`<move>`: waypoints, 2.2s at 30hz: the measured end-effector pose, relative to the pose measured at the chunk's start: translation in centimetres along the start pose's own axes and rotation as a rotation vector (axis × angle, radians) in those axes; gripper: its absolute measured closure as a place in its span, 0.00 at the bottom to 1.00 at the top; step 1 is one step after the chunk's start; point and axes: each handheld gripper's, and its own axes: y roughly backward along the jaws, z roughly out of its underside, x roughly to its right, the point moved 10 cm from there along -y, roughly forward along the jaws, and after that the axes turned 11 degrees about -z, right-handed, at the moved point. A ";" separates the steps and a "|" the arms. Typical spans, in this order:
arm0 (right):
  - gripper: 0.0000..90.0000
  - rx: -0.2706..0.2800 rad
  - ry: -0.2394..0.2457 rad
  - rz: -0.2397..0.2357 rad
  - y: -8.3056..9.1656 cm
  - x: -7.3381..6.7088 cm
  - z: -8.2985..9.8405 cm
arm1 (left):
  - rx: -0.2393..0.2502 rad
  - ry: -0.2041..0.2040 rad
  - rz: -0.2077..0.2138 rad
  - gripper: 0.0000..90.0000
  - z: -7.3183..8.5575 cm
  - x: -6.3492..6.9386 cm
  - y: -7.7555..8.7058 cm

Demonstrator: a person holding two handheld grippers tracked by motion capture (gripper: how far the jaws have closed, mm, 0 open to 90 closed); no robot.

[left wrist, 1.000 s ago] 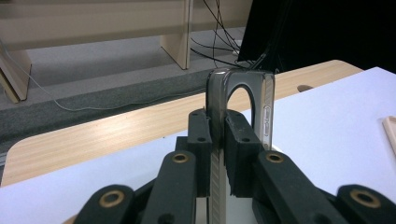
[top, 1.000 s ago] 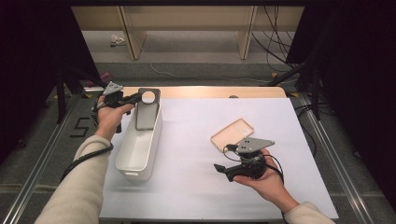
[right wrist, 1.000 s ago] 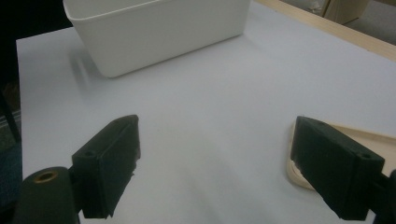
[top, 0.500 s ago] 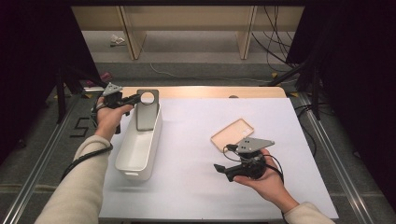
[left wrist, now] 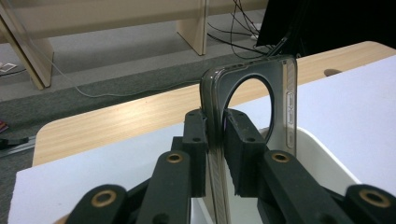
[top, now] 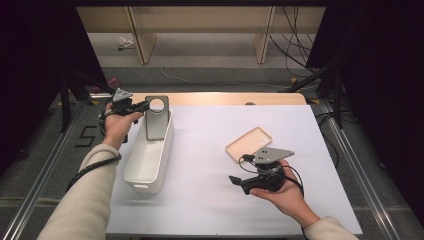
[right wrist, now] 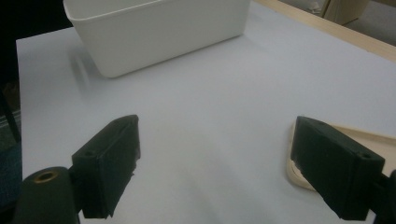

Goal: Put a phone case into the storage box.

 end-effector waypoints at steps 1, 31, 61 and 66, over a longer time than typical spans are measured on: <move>0.19 0.001 0.001 0.000 0.0 0.0 0.0 | -0.002 -0.002 -0.002 0.87 0.0 0.0 0.0; 0.19 0.002 -0.001 0.000 0.1 0.0 0.0 | -0.073 -0.053 -0.054 0.54 0.2 0.3 -0.7; 0.18 -0.003 -0.026 0.047 0.6 1.8 0.2 | 0.013 -0.014 0.082 0.00 2.2 6.0 13.0; 0.18 0.006 -0.029 0.055 0.9 2.2 0.1 | 0.022 -0.023 0.104 0.00 4.1 8.1 14.7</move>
